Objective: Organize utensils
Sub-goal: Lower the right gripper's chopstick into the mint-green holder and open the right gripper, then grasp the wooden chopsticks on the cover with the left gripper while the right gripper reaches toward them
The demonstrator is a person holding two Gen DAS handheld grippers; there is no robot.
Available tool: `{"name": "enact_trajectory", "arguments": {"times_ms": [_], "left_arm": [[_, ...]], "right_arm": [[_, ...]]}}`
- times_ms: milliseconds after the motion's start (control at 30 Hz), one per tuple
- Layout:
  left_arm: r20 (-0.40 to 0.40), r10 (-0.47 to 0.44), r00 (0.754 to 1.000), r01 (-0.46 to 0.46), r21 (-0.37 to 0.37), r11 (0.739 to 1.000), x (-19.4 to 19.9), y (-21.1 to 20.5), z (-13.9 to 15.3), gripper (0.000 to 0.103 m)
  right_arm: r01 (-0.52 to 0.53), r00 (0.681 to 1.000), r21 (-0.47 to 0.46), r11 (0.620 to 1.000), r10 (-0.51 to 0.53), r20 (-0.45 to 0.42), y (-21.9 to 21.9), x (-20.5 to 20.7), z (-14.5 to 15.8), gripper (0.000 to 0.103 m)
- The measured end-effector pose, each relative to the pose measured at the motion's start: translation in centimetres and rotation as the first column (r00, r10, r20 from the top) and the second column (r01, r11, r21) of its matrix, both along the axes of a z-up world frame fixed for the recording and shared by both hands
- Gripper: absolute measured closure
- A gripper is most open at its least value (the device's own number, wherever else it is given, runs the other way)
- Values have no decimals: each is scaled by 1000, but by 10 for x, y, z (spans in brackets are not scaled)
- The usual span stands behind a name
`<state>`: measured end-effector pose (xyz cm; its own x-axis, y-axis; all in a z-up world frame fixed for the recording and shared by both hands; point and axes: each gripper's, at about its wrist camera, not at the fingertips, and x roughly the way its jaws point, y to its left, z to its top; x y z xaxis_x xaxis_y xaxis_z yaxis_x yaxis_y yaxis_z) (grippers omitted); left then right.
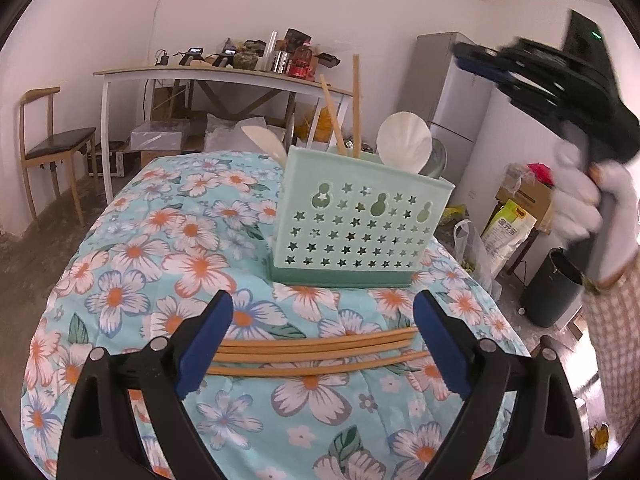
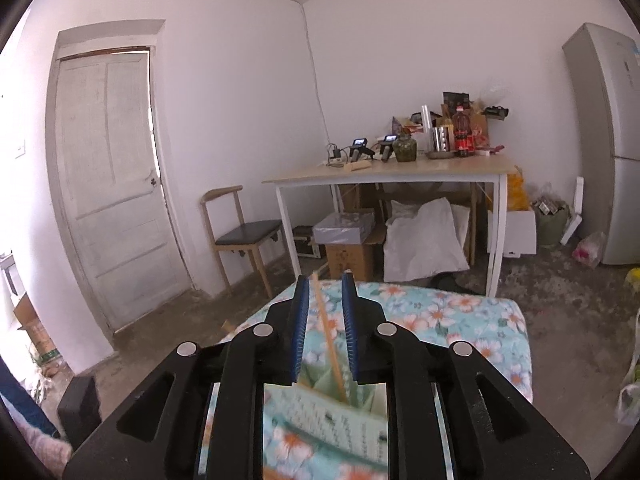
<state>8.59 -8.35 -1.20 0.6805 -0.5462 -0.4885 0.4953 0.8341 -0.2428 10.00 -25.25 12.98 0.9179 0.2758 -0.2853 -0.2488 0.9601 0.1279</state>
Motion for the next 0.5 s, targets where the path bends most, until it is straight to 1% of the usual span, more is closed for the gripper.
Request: {"name": "enact_trajectory", "arguments": {"times_ms": [67,133,233,267,333,400,433,500], "left_arm": [[-7,-13,1000,13,7,1000,-1,-1,-1,14],[-16,-28,999,28,12,1000,-2,-1,-3,14],[-49,-51,997,52,7,999,-6,1,-7,14],[-57,-55,997,55,2,998,-8,2,-9,14],[-82,-62,995,63,6,998,-13,3,-16,14],[-111,-70,991,73,32,997,-18,2,-24,14],[-121,-71,990,76,38,996,-19,3,-26,14],[-149,-82,985,89,42,995,-21,3,-30,14]], "right_arm": [[0,1000,4,1000,0,-18,-2,-18,-7,81],[0,999,21,1000,1,-47,-4,-27,-16,78],[18,992,71,997,-9,-125,-11,-41,-42,75],[24,986,108,994,-6,-165,-14,-45,-55,75],[42,973,161,986,-4,-229,-17,-47,-78,74],[83,950,204,976,-15,-312,-20,-48,-110,74],[98,940,220,971,-18,-342,-21,-48,-119,74],[148,908,246,958,-33,-417,-24,-46,-144,73]]}}
